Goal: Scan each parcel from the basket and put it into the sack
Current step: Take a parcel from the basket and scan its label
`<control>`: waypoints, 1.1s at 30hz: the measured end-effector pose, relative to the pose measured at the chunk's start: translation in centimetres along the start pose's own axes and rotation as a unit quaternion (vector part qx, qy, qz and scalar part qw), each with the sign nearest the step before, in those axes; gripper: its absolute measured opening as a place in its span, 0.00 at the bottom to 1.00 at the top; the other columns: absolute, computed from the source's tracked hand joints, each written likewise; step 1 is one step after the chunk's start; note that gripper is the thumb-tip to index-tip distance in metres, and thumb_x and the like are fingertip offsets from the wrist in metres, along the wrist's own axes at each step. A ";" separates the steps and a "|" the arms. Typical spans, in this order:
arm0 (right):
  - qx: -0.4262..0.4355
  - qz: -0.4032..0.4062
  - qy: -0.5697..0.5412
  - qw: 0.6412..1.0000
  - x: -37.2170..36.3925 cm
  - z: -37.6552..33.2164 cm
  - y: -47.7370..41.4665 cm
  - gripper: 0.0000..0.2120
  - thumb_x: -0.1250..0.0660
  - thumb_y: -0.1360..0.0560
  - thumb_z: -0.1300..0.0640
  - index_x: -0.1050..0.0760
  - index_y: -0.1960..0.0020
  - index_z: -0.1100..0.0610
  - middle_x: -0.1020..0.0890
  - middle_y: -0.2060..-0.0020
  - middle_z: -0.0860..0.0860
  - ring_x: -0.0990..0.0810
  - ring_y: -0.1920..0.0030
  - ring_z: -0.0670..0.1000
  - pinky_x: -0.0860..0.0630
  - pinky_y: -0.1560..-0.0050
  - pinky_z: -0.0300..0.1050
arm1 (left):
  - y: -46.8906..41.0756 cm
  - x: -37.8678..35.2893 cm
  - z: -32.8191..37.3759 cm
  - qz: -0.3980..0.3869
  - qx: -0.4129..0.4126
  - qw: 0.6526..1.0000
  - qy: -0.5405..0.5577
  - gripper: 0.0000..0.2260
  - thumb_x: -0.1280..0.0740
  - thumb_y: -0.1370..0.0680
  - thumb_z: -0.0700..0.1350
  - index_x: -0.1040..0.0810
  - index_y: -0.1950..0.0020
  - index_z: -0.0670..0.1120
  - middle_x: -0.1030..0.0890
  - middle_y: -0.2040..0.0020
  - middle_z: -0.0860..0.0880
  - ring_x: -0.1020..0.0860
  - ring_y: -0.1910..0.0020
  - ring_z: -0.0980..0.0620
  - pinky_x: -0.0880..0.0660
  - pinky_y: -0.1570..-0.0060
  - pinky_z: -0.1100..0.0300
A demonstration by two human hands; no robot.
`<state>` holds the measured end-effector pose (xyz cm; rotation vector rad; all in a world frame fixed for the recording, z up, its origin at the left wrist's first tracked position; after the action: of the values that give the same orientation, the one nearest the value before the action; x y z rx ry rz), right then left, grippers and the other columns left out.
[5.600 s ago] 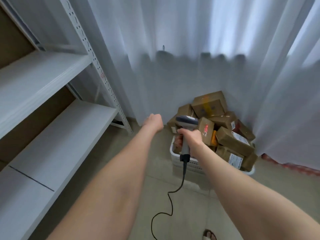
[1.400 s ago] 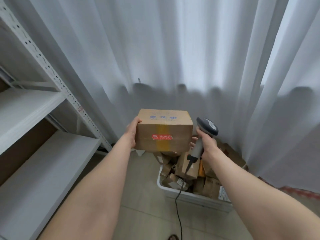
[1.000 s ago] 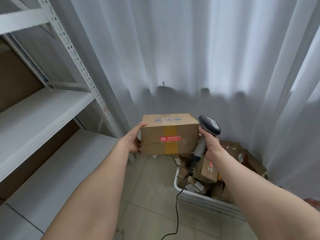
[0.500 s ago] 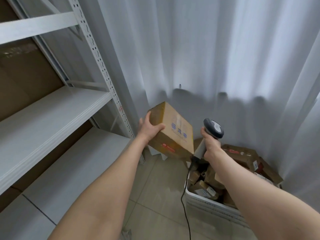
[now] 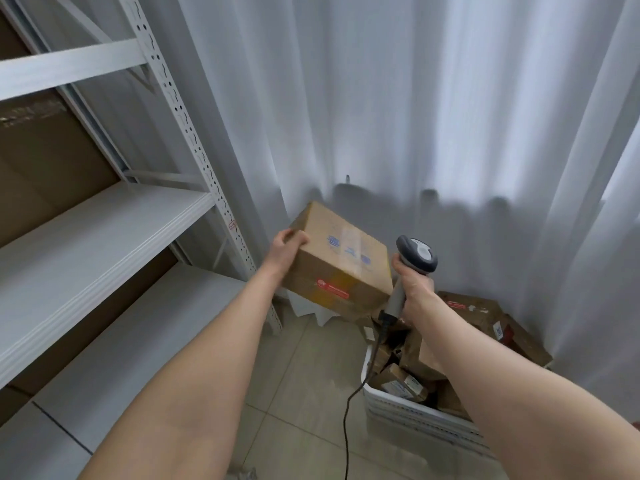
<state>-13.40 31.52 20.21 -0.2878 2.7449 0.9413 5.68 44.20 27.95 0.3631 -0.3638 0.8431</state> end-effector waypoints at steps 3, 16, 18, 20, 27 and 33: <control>-0.023 -0.021 -0.018 0.999 1.2 -0.3 -0.1 0.32 0.22 0.33 0.47 0.28 0.34 0.56 0.21 0.40 0.55 0.23 0.39 0.57 0.27 0.35 0.58 | 0.1 2.0 -1.0 -0.010 0.118 0.983 0.141 0.19 0.40 0.24 0.59 0.25 0.43 0.47 0.22 0.51 0.43 0.24 0.52 0.46 0.27 0.46 0.51; -0.039 -0.157 -0.144 0.976 -0.5 -3.1 2.0 0.25 0.23 0.31 0.51 0.23 0.36 0.56 0.15 0.53 0.54 0.17 0.56 0.54 0.20 0.50 0.50 | 2.9 1.6 -3.7 -0.115 0.284 0.892 0.332 0.13 0.47 0.25 0.54 0.28 0.60 0.48 0.21 0.55 0.43 0.23 0.49 0.42 0.27 0.46 0.40; -0.035 -0.170 -0.134 0.976 -0.9 -3.7 2.4 0.25 0.22 0.33 0.52 0.22 0.38 0.56 0.15 0.52 0.56 0.16 0.53 0.57 0.20 0.47 0.58 | 3.0 1.5 -3.6 -0.071 0.271 0.907 0.313 0.09 0.45 0.25 0.49 0.31 0.63 0.47 0.24 0.60 0.45 0.24 0.56 0.45 0.25 0.53 0.47; -0.038 -0.177 -0.109 0.977 -1.0 -4.1 2.7 0.26 0.21 0.35 0.54 0.22 0.38 0.55 0.16 0.49 0.57 0.17 0.49 0.60 0.21 0.49 0.63 | 2.9 1.5 -3.5 -0.030 0.249 0.933 0.259 0.05 0.42 0.27 0.44 0.31 0.62 0.47 0.25 0.59 0.46 0.25 0.59 0.47 0.25 0.59 0.52; -0.011 -0.235 0.007 0.972 -0.3 -4.5 3.4 0.13 0.29 0.26 0.58 0.23 0.42 0.54 0.18 0.48 0.55 0.20 0.49 0.57 0.22 0.54 0.57 | 3.1 0.9 -2.2 -0.023 0.229 0.951 0.205 0.16 0.40 0.22 0.60 0.25 0.53 0.48 0.22 0.58 0.46 0.26 0.61 0.47 0.35 0.45 0.45; -0.078 -0.288 -0.008 0.954 -0.2 -3.6 4.3 0.16 0.30 0.27 0.42 0.21 0.49 0.54 0.15 0.57 0.55 0.17 0.55 0.57 0.21 0.51 0.55 | 2.0 1.2 -2.9 0.045 0.189 0.942 0.274 0.30 0.32 0.31 0.68 0.23 0.41 0.47 0.18 0.48 0.45 0.20 0.48 0.42 0.24 0.47 0.41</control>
<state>-14.79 32.61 25.53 -1.0319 2.3439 0.9724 5.37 47.51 26.30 0.4503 0.3087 1.0659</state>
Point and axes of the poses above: each hand's wrist, its own y-axis away from the middle knuckle, its own x-axis out of the back of the hand, z = x × y, the point moved 2 cm from there along -y, towards the middle knuckle
